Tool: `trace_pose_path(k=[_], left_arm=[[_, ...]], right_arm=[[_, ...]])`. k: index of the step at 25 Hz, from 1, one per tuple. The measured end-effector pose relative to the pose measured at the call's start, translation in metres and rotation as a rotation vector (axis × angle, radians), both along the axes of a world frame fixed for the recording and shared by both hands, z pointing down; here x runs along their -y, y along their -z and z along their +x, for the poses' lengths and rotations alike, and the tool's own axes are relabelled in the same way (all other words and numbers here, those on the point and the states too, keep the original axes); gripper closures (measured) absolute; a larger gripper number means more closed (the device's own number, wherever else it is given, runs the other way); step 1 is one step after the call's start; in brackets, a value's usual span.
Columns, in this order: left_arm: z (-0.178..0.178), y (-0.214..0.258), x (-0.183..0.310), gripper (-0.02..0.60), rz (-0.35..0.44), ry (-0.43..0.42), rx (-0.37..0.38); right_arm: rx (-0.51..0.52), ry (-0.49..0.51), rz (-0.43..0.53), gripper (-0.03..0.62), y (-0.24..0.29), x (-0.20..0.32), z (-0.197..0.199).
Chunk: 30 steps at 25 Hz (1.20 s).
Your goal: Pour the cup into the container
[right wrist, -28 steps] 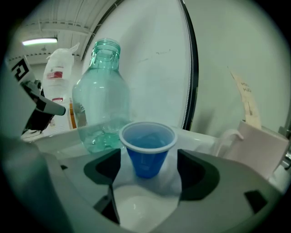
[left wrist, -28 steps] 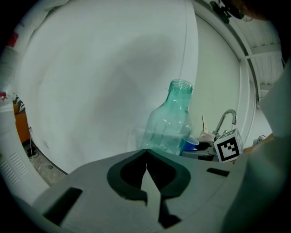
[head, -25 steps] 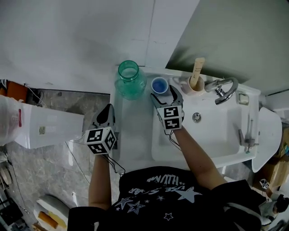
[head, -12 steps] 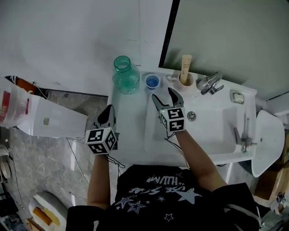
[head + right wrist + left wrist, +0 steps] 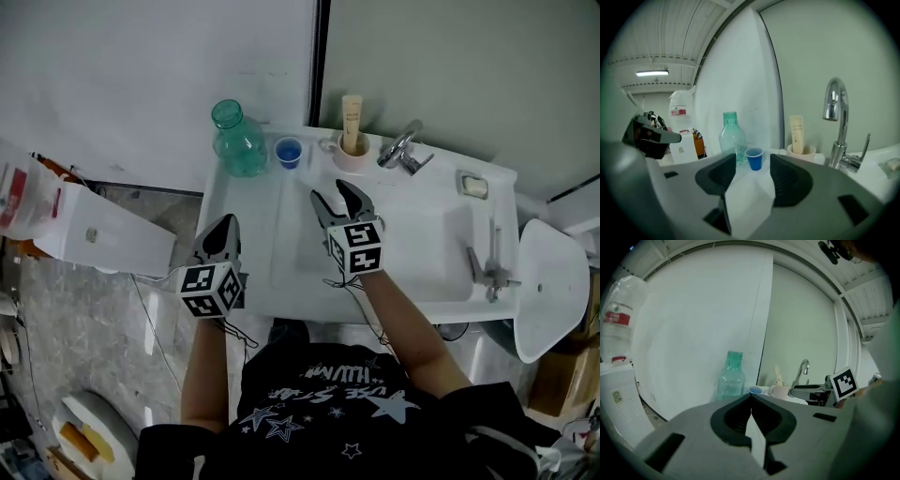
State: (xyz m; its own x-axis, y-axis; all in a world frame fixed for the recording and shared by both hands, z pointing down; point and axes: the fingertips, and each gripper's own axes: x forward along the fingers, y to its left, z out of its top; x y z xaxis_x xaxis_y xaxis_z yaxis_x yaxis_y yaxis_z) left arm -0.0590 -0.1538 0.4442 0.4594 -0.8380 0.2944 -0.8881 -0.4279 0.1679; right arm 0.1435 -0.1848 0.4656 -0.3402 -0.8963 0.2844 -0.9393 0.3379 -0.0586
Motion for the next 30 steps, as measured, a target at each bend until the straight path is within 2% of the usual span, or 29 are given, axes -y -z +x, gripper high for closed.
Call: trace_pose_path(k=[8, 22, 24, 27, 30], left_arm=[[0.04, 0.007, -0.052, 0.571, 0.024, -0.013, -0.011], [0.086, 0.023, -0.153, 0.57, 0.063, -0.014, -0.023], [0.093, 0.023, -0.169, 0.571, 0.063, -0.016, -0.026], [0.102, 0.02, -0.193, 0.571, 0.062, -0.025, -0.022], [0.108, 0.019, -0.214, 0.571, 0.062, -0.023, -0.024]], right_arm=[[0.019, 0.005, 0.028, 0.411, 0.013, -0.057, 0.037], [0.067, 0.001, 0.063, 0.471, 0.027, -0.164, 0.089], [0.051, -0.014, 0.069, 0.498, 0.025, -0.18, 0.099], [0.034, -0.04, 0.074, 0.583, 0.022, -0.205, 0.113], [0.029, -0.05, 0.073, 0.588, 0.021, -0.225, 0.122]])
